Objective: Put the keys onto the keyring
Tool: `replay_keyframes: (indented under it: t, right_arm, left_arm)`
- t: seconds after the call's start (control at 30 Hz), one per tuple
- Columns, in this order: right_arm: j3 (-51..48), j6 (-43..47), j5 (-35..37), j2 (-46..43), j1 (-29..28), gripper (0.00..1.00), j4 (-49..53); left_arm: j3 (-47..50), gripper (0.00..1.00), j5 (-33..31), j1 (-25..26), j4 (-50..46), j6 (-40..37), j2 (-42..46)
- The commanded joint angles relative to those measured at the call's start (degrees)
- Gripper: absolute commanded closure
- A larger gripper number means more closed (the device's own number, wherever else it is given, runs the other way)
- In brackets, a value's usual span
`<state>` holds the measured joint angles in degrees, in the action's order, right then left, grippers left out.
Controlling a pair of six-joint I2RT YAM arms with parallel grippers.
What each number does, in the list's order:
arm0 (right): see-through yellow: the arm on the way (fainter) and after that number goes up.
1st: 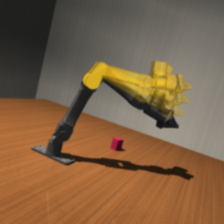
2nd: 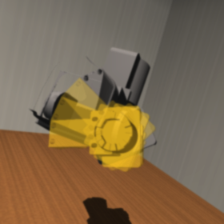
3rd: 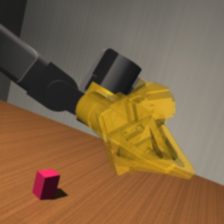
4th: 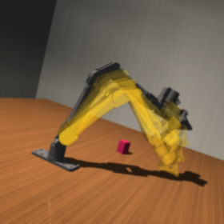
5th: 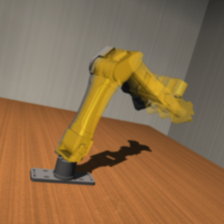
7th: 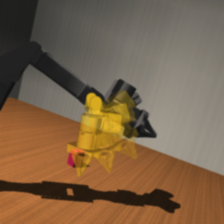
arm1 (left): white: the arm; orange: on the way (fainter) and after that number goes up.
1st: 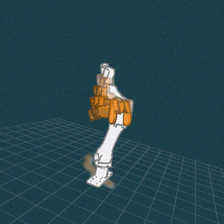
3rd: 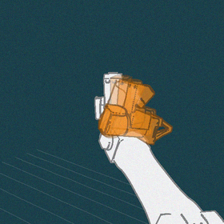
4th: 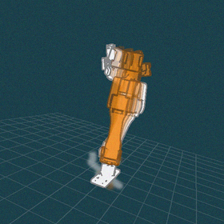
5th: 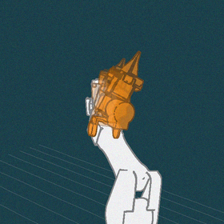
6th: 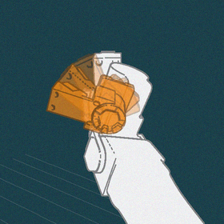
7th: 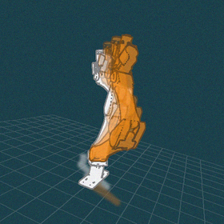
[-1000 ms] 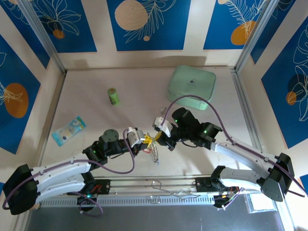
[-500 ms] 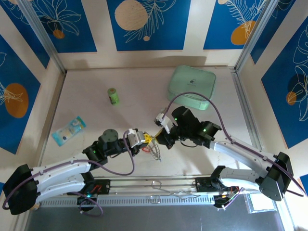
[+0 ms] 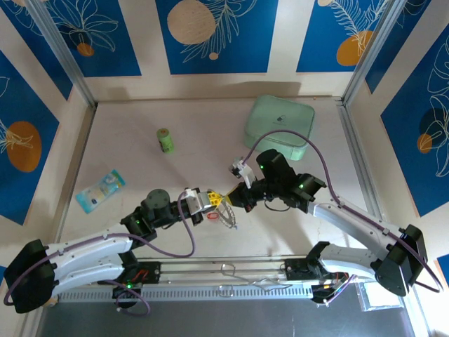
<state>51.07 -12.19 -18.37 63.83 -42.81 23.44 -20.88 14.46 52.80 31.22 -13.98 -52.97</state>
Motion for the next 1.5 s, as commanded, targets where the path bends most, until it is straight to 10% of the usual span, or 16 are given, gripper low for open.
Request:
replay_keyframes:
  t: [0.0,0.9,1.47]
  right_arm:
    - [-1.43,-1.99,-2.42,-1.32,2.01,1.0,-1.32]
    - [-6.24,5.46,-9.89,-5.76,4.05,1.0,-2.96]
    - [-1.74,6.25,-16.35,-0.42,4.57,1.0,-4.11]
  left_arm:
    - [0.66,1.0,1.53,1.43,5.55,-1.14,1.53]
    - [0.68,1.0,-6.37,1.79,4.9,3.95,1.47]
    - [2.65,1.0,-0.27,2.04,8.57,0.23,1.67]
